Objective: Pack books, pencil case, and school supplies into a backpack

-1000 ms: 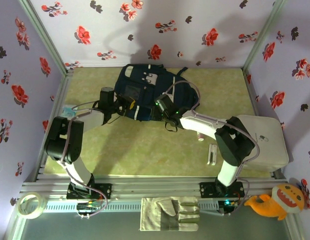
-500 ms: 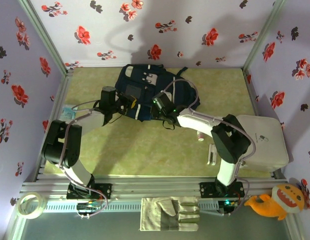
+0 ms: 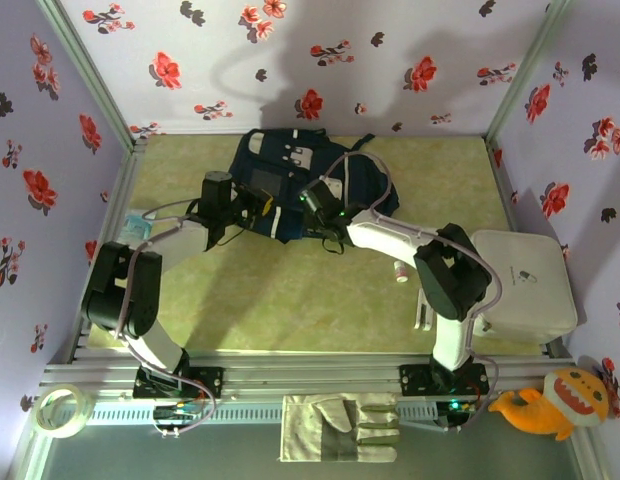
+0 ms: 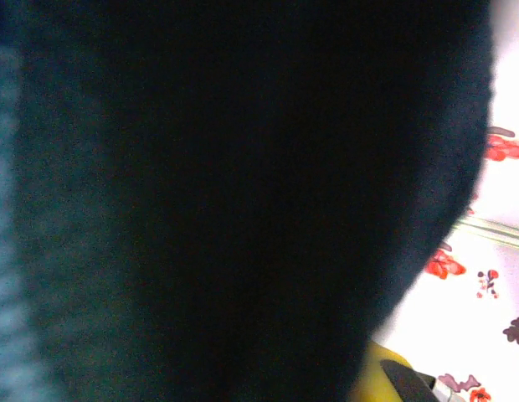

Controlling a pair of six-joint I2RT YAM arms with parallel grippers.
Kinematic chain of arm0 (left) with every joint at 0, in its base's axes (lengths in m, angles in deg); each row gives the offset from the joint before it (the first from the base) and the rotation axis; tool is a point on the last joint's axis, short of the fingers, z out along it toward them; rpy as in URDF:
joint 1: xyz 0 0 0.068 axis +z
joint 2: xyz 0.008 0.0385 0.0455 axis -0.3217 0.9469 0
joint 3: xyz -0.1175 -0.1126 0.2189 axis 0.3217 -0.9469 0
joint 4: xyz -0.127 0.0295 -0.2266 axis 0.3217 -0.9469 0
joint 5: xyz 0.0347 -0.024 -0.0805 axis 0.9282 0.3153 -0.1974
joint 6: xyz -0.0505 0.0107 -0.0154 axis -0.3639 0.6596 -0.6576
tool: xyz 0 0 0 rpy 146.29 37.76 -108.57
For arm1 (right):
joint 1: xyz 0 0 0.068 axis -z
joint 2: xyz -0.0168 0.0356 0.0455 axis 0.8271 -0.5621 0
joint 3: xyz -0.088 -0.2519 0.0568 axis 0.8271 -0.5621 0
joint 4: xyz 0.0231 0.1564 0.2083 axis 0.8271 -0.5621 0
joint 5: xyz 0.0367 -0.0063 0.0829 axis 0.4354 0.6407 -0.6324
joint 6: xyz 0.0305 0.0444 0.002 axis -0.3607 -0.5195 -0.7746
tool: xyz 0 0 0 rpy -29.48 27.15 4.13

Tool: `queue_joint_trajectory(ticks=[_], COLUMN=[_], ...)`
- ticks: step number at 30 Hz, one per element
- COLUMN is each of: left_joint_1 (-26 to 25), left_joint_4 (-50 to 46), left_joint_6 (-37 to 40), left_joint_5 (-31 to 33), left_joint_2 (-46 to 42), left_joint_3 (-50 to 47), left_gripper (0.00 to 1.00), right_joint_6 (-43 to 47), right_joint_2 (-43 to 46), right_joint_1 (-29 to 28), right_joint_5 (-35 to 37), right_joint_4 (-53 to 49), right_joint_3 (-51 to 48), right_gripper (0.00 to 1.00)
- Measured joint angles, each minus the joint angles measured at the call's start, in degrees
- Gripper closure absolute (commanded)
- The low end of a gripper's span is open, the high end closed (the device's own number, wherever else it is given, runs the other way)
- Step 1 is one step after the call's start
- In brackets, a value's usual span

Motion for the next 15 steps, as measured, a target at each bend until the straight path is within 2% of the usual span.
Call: queue_joint_trajectory(ticks=[4,15], left_joint_1=[-0.09,-0.20], left_joint_4=[-0.22,-0.28], left_joint_6=[0.17,0.48], left_joint_5=[0.39,0.59], left_joint_2=[-0.24,-0.42], left_joint_3=[0.00,-0.02], left_gripper=[1.00,1.00], right_joint_6=[-0.07,-0.04], right_joint_2=[-1.09,-1.60], right_joint_1=[0.00,-0.09], right_joint_5=[1.16,4.28], right_joint_4=[-1.64,-5.51], right_joint_3=[1.86,3.13], right_gripper=[0.85,0.86])
